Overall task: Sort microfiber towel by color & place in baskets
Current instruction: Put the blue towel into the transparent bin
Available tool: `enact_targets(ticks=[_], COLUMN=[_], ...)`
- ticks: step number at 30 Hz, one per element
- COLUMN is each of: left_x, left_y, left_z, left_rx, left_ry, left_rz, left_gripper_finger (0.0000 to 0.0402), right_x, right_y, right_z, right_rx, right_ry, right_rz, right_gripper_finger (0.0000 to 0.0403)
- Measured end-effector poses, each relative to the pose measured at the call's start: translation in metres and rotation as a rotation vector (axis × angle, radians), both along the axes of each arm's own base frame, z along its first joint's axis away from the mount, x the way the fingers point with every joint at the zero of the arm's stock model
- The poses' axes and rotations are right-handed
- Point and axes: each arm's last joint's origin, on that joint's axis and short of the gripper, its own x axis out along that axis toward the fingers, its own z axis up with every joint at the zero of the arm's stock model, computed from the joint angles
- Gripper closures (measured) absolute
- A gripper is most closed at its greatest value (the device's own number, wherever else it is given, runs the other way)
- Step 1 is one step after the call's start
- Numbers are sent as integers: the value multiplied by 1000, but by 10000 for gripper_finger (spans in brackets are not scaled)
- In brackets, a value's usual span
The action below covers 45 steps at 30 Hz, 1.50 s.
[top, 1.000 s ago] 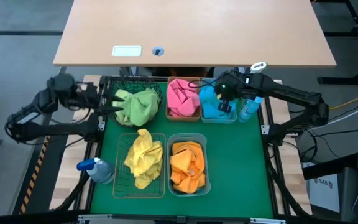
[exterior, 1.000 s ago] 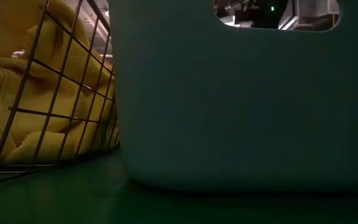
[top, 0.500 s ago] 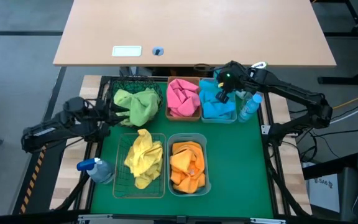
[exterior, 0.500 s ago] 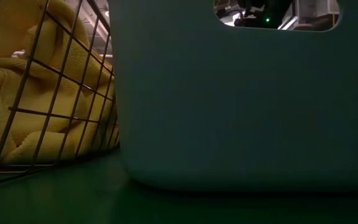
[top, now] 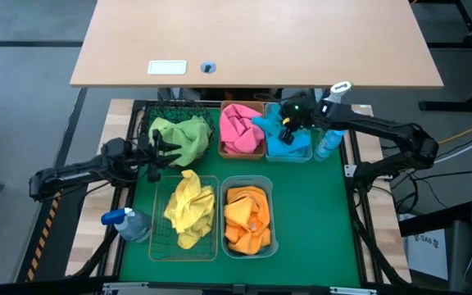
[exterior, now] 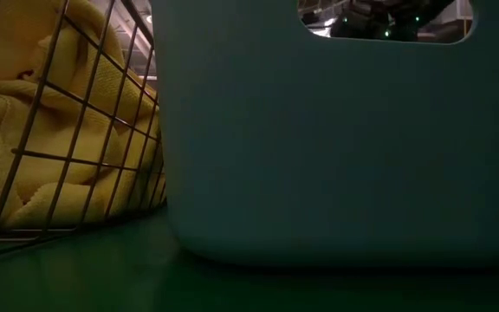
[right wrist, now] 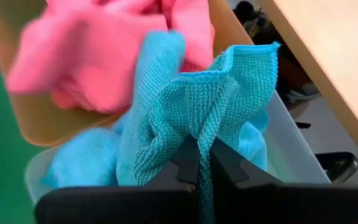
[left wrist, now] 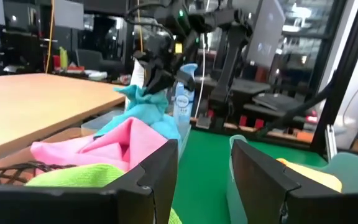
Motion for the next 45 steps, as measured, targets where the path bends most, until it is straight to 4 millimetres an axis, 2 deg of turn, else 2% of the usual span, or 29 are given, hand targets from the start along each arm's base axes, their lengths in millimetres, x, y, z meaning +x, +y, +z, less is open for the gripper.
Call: enact_targets(ticks=[2, 8, 14, 17, 24, 34, 40, 45], left_x=[1, 2, 2, 2, 2, 2, 2, 2], left_y=[0, 0, 0, 0, 0, 1, 1, 1], left_z=[-9, -12, -11, -11, -12, -15, -16, -18], left_rx=[-8, -36, -31, -30, -33, -44, -46, -52], left_ry=[-27, -10, -15, -15, -9, 29, 34, 54], left_rz=[-1, -20, -22, -23, -23, 3, 4, 4], left_gripper_finger=[256, 256, 256, 256, 256, 256, 256, 256], right_x=[-1, -11, -19, -23, -22, -22, -22, -22], right_y=[0, 0, 4, 7, 12, 12, 13, 13], right_z=[-9, -31, -44, -47, -49, -49, -49, -49], right_rx=[-10, -81, -6, 60, 209, 215, 227, 242], right_ry=[9, 126, 144, 153, 123, 120, 112, 106], right_rz=[-10, -136, -255, -319, -228, -242, -254, -244], right_gripper_finger=[391, 391, 391, 391, 391, 385, 358, 299])
